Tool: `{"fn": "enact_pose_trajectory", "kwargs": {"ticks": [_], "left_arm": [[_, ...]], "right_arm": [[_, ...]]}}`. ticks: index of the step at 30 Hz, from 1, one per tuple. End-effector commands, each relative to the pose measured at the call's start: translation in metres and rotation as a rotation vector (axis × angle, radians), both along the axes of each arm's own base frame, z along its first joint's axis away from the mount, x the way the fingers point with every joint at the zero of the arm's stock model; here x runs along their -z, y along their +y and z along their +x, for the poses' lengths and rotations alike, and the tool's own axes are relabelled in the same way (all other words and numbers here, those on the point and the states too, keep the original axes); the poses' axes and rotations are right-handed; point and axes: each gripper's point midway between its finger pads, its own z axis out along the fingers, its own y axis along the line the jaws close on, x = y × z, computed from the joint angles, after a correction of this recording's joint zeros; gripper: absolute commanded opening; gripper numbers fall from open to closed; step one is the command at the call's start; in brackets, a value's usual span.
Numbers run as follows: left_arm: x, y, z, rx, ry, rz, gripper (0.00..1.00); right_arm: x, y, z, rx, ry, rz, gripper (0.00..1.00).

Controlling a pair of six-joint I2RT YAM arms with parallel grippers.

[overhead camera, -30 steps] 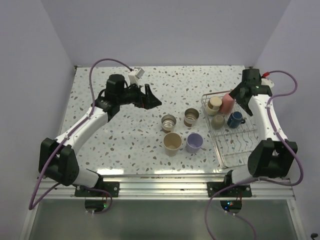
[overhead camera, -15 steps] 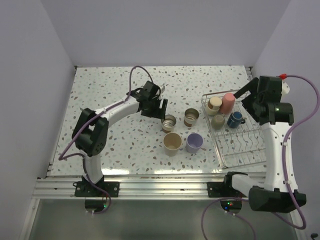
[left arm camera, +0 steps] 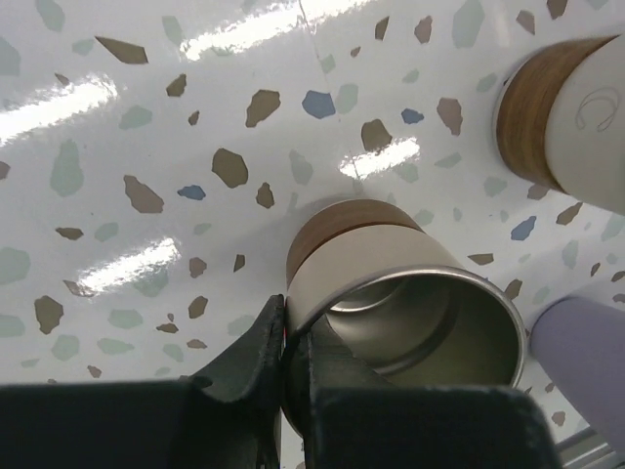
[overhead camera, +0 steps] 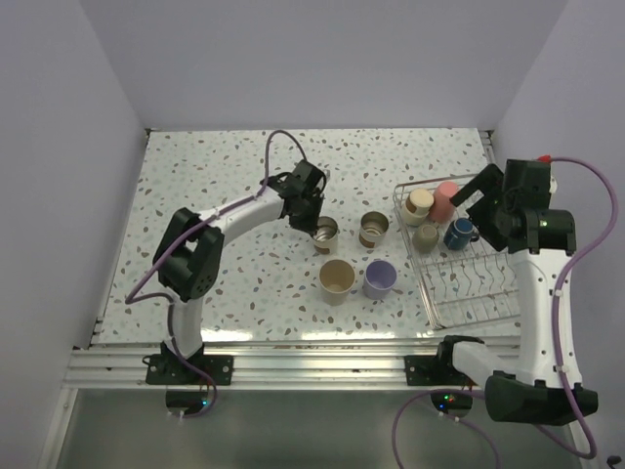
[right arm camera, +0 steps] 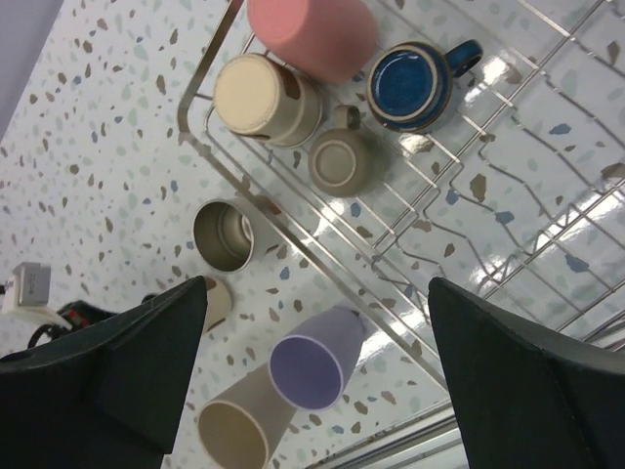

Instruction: Load the cups into the dish rack

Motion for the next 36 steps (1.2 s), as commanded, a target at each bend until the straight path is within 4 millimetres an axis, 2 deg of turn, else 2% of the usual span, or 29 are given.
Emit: {"fn": "enact_pose_trajectory", "kwargs": {"ticks": [1,3,4,5,6,7,8,9,10,11,12,13,14,15,16,17,18,19,20,21,23,26,29,36], "left_arm": [[-0.041,-0.005,0.029,-0.047,-0.091,-0.026,0.00],[-0.068,0.004,0.044,-0.087,-0.132,-0.067,0.00],[-0.090,0.004,0.055,-0.098,-0.171,-0.111,0.00],[-0.114,0.007,0.061,-0.122,-0.202,-0.167,0.00],[-0.140,0.007,0.075,-0.121,-0.239,-0.270,0.00],[-0.158,0.007,0.080,-0.137,-0.251,-0.349,0.00],[-0.186,0.007,0.082,-0.133,-0.293,-0.432,0.00],[-0.213,0.002,0.089,-0.089,-0.343,-0.557,0.00],[-0.233,-0.002,0.088,-0.087,-0.355,-0.645,0.00],[-0.260,-0.010,0.075,-0.014,-0.372,-0.749,0.00],[-0.286,-0.015,0.078,0.039,-0.458,-0.846,0.00],[-0.306,-0.022,0.070,0.055,-0.453,-0.953,0.00],[-0.324,-0.026,0.057,0.115,-0.457,-1.037,0.00],[-0.345,-0.029,0.051,0.175,-0.536,-1.136,0.00],[-0.359,-0.030,0.042,0.173,-0.483,-1.239,0.00],[-0.364,-0.031,0.040,0.188,-0.480,-1.293,0.00],[-0.381,-0.030,0.030,0.247,-0.534,-1.363,0.00],[-0.388,-0.031,0.026,0.247,-0.495,-1.418,0.00],[-0.389,-0.032,0.027,0.254,-0.490,-1.441,0.00],[-0.398,-0.031,0.024,0.275,-0.515,-1.469,0.00],[-0.402,-0.031,0.024,0.279,-0.500,-1.496,0.00],[-0.408,-0.032,0.021,0.291,-0.503,-1.509,0.00],[-0.407,-0.036,0.018,0.289,-0.495,-1.507,0.00],[-0.394,-0.046,0.011,0.275,-0.486,-1.484,0.00]], "right_arm": [[-0.036,0.023,0.013,-0.097,-0.103,0.085,0.98],[-0.063,0.043,0.033,-0.173,-0.213,0.167,0.98],[-0.080,0.052,0.041,-0.210,-0.269,0.209,0.98],[-0.101,0.072,0.050,-0.285,-0.347,0.299,0.98],[-0.109,0.081,0.057,-0.317,-0.377,0.346,0.98],[-0.114,0.098,0.059,-0.365,-0.390,0.458,0.98],[-0.132,0.104,0.070,-0.402,-0.480,0.491,0.98],[-0.137,0.110,0.074,-0.421,-0.511,0.535,0.98],[-0.131,0.117,0.076,-0.408,-0.504,0.627,0.98],[-0.146,0.124,0.080,-0.456,-0.574,0.658,0.98],[-0.148,0.127,0.082,-0.461,-0.584,0.690,0.98],[-0.146,0.131,0.086,-0.447,-0.572,0.742,0.98],[-0.155,0.139,0.086,-0.487,-0.607,0.763,0.98],[-0.159,0.144,0.088,-0.499,-0.617,0.785,0.98],[-0.161,0.147,0.093,-0.495,-0.617,0.823,0.98],[-0.170,0.165,0.090,-0.554,-0.639,0.847,0.98],[-0.178,0.172,0.091,-0.574,-0.657,0.862,0.98],[-0.180,0.179,0.095,-0.581,-0.655,0.888,0.98],[-0.191,0.194,0.090,-0.631,-0.687,0.905,0.98],[-0.200,0.199,0.090,-0.644,-0.716,0.913,0.98],[-0.208,0.211,0.090,-0.673,-0.733,0.940,0.98],[-0.216,0.218,0.092,-0.691,-0.766,0.959,0.98],[-0.225,0.223,0.090,-0.717,-0.790,0.956,0.98],[-0.227,0.241,0.087,-0.764,-0.778,0.968,0.98]]}}
